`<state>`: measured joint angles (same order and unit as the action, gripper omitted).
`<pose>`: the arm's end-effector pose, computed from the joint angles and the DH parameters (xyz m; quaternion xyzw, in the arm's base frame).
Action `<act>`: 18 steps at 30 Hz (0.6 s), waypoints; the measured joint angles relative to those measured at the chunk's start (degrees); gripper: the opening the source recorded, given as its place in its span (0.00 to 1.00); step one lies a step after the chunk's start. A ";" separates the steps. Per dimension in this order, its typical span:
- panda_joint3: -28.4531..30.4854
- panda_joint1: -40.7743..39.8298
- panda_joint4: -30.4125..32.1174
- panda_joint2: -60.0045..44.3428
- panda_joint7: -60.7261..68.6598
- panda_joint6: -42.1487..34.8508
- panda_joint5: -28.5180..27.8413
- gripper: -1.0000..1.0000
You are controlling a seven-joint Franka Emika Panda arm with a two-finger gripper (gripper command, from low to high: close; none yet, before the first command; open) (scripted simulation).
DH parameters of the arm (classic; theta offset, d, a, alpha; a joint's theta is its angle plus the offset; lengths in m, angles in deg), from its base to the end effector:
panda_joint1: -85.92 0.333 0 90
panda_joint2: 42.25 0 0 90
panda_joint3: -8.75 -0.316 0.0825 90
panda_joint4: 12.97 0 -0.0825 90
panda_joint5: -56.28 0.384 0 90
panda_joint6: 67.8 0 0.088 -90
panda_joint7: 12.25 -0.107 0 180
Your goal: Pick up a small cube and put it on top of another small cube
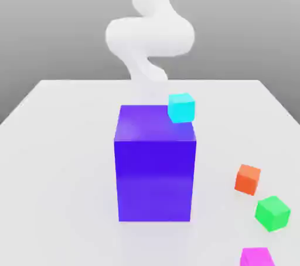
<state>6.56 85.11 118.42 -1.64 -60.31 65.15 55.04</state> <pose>0.3790 0.0140 0.6834 -0.8582 0.3657 -0.3362 0.1291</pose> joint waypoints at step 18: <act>-12.46 -1.45 -2.74 -37.76 -17.95 8.65 -11.76 0.50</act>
<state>-5.90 83.66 115.68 -39.40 -78.25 73.80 43.27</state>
